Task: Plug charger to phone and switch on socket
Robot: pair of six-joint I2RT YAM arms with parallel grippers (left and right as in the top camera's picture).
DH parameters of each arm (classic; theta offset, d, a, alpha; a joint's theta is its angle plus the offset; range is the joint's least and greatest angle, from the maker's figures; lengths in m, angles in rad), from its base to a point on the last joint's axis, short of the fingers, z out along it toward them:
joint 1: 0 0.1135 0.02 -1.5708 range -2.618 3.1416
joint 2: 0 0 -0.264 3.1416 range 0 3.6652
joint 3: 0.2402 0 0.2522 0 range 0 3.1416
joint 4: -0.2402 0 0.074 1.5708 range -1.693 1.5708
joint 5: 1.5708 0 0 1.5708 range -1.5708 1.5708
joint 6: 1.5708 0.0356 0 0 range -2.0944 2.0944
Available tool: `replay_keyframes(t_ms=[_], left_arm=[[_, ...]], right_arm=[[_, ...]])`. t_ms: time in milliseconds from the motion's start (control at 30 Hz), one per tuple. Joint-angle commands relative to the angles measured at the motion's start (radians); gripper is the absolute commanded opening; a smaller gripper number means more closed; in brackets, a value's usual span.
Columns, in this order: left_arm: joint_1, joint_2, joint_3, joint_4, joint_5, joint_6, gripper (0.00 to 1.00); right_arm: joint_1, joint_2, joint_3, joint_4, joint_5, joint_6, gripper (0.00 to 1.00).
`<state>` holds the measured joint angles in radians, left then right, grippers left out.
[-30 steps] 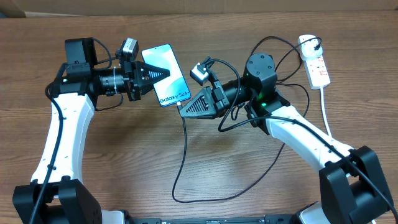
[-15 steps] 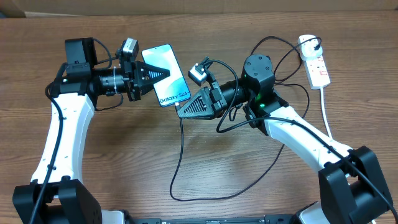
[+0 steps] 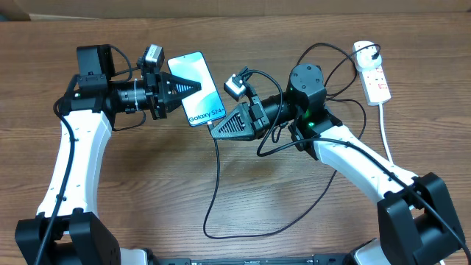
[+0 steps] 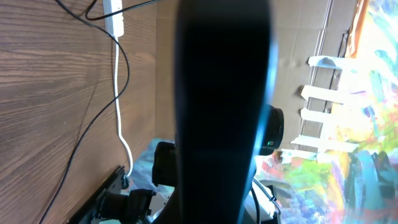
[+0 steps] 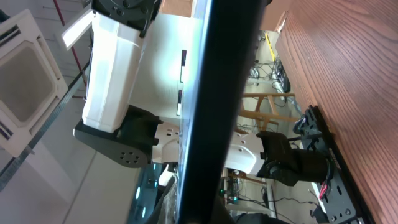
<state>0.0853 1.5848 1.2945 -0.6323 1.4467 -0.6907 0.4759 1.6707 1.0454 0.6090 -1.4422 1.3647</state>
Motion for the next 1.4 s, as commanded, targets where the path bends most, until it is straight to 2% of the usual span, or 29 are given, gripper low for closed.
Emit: replay_keyframes(t_ms=[0, 1367], left_arm=[[-0.001, -0.002, -0.002, 0.004, 0.085, 0.034, 0.04], [-0.060, -0.002, -0.002, 0.001, 0.111, 0.049, 0.04]], right_arm=[[-0.014, -0.004, 0.003, 0.002, 0.012, -0.001, 0.04], [-0.048, -0.004, 0.003, 0.002, 0.077, 0.014, 0.04]])
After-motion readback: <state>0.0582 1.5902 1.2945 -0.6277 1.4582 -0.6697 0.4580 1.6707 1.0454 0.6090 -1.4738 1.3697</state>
